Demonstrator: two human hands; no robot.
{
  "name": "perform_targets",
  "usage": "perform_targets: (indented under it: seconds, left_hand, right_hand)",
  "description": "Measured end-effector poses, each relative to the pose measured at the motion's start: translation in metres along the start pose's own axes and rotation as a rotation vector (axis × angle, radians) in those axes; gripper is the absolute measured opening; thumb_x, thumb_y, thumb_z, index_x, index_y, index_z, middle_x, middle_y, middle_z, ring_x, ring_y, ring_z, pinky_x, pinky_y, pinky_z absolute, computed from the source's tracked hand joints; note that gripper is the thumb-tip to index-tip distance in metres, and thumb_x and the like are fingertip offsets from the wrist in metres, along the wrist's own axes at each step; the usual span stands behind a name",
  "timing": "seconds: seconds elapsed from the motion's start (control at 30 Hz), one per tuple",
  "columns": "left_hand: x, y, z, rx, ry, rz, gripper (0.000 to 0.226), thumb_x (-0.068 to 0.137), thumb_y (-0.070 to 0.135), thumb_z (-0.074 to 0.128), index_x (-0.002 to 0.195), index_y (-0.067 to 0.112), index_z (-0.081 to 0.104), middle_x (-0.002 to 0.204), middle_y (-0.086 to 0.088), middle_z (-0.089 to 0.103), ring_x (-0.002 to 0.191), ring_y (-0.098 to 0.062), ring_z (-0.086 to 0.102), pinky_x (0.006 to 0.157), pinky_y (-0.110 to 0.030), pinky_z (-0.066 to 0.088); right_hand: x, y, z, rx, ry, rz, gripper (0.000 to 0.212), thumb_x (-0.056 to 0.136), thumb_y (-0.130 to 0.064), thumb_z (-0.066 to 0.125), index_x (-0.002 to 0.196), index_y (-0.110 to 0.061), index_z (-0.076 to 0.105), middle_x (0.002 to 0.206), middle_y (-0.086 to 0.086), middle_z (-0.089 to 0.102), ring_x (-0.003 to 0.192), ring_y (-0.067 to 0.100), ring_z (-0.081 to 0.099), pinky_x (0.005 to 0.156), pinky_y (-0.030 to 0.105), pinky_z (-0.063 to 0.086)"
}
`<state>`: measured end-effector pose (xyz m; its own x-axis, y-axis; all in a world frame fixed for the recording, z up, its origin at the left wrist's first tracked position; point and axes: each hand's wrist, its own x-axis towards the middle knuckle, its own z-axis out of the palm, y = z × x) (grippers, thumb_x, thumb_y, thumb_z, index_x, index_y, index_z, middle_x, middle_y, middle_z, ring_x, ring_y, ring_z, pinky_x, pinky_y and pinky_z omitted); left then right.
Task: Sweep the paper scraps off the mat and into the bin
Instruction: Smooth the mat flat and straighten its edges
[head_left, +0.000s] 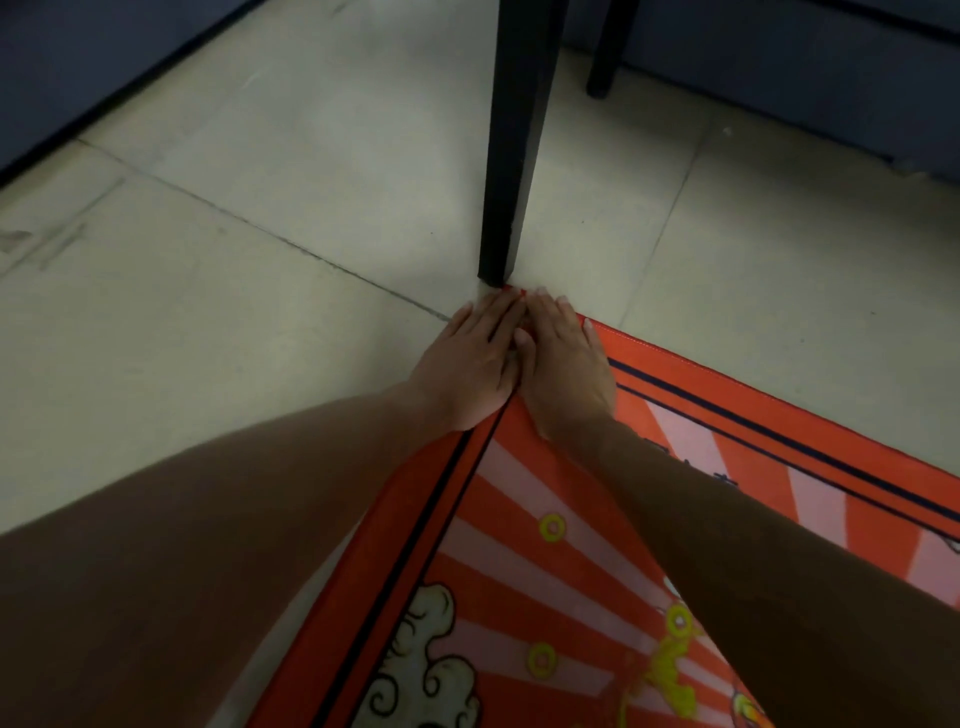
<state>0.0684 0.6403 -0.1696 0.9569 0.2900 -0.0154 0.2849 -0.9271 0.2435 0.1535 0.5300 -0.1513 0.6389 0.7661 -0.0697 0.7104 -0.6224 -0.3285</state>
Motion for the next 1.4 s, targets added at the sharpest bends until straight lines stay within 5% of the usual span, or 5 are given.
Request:
perform_targets:
  seconds: [0.13, 0.3, 0.73, 0.97, 1.4]
  left_hand:
    - [0.000, 0.002, -0.002, -0.017, -0.015, -0.005, 0.063, 0.100, 0.039, 0.021, 0.156, 0.009, 0.013, 0.164, -0.009, 0.010, 0.151, -0.021, 0.008, 0.121, -0.037, 0.006]
    - [-0.003, 0.001, 0.005, 0.012, -0.003, -0.005, 0.073, 0.093, 0.046, -0.001, 0.157, 0.010, 0.007, 0.165, -0.007, 0.002, 0.151, -0.017, -0.001, 0.121, -0.033, 0.000]
    - [-0.014, 0.000, 0.001, 0.134, 0.015, 0.058, 0.068, 0.100, 0.045, 0.002, 0.156, 0.006, 0.010, 0.164, -0.010, 0.006, 0.152, -0.020, 0.001, 0.123, -0.038, 0.005]
    - [-0.078, 0.011, -0.001, 0.131, -0.011, 0.033, 0.069, 0.102, 0.050, 0.008, 0.156, 0.007, 0.007, 0.164, -0.010, 0.005, 0.152, -0.019, -0.001, 0.123, -0.035, 0.001]
    - [-0.149, 0.024, 0.007, 0.097, 0.033, 0.095, 0.064, 0.105, 0.047, 0.025, 0.156, 0.009, 0.017, 0.164, -0.006, 0.012, 0.152, -0.019, 0.008, 0.120, -0.036, 0.013]
  right_hand:
    - [0.001, 0.002, -0.003, 0.035, 0.011, -0.020, 0.051, 0.107, -0.028, 0.025, 0.157, -0.021, 0.017, 0.164, -0.005, 0.015, 0.152, 0.012, 0.007, 0.123, 0.031, 0.004]
    - [-0.003, 0.008, 0.002, 0.016, 0.022, -0.076, 0.053, 0.107, -0.032, 0.023, 0.158, -0.022, 0.012, 0.165, -0.006, 0.010, 0.152, 0.012, 0.002, 0.124, 0.031, 0.001]
    - [-0.003, 0.019, 0.004, 0.019, -0.001, -0.135, 0.054, 0.106, -0.032, 0.019, 0.158, -0.023, 0.006, 0.165, -0.008, 0.003, 0.152, 0.010, -0.006, 0.124, 0.033, 0.000]
    - [-0.001, 0.018, -0.010, -0.081, -0.209, -0.152, 0.068, 0.104, -0.045, 0.024, 0.156, -0.019, -0.013, 0.163, -0.003, -0.018, 0.149, 0.017, -0.019, 0.123, 0.040, -0.007]
    - [0.002, -0.028, -0.026, -0.305, -0.316, -0.244, 0.067, 0.104, -0.017, 0.038, 0.156, -0.007, -0.003, 0.165, 0.010, -0.004, 0.152, 0.029, 0.000, 0.123, 0.038, 0.009]
